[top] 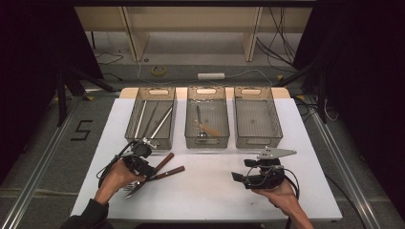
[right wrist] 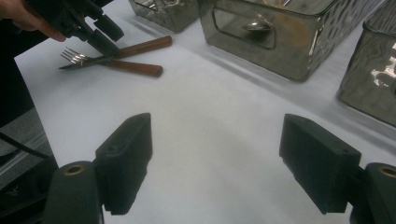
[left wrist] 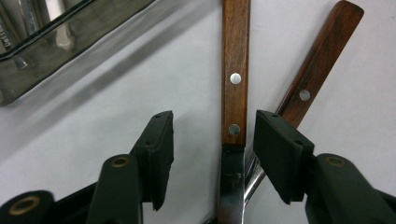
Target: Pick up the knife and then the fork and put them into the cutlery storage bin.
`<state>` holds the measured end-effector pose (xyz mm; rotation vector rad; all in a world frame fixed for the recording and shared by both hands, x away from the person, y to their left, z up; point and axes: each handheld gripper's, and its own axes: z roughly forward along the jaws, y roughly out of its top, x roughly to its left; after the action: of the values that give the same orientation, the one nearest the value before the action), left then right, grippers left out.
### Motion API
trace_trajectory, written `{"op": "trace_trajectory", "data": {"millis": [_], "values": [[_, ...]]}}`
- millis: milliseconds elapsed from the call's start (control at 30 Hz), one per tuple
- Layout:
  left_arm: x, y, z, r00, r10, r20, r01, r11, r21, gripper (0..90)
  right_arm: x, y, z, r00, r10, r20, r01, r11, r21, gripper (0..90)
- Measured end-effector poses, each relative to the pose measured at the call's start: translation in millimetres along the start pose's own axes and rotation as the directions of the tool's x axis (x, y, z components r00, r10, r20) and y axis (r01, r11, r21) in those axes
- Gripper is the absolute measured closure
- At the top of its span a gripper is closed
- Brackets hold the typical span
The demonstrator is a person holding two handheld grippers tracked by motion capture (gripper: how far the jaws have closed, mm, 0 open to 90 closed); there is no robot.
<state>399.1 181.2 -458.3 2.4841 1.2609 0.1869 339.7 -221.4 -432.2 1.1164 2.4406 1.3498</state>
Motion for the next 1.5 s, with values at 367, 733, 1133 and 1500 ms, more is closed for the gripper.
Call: {"op": "trace_trajectory", "data": {"millis": [367,733,1133,1500], "values": [[-2.3,5.7,4.7,0.9999,0.009,0.012,-0.009,1.0,0.003,56.8,1.7,-1.3,0.0,1.0,-0.004,0.002,0.004,1.0,0.009,26.7],[-8.1,12.2,12.1,0.9993,0.034,-0.016,-0.033,0.998,0.054,63.2,0.9,-1.4,0.3,1.0,-0.007,0.006,0.007,1.0,0.012,27.6],[-9.8,9.3,11.7,0.9987,0.051,0.001,-0.051,0.9983,0.028,75.7,2.1,-0.6,0.1,0.9999,-0.011,0.009,0.011,1.0,0.01,28.5],[-14.1,10.2,0.4,0.996,0.079,0.041,-0.079,0.9969,-0.004,76.1,3.2,0.4,-0.6,0.9999,-0.013,-0.001,0.013,1.0,0.001,29.1]]}}
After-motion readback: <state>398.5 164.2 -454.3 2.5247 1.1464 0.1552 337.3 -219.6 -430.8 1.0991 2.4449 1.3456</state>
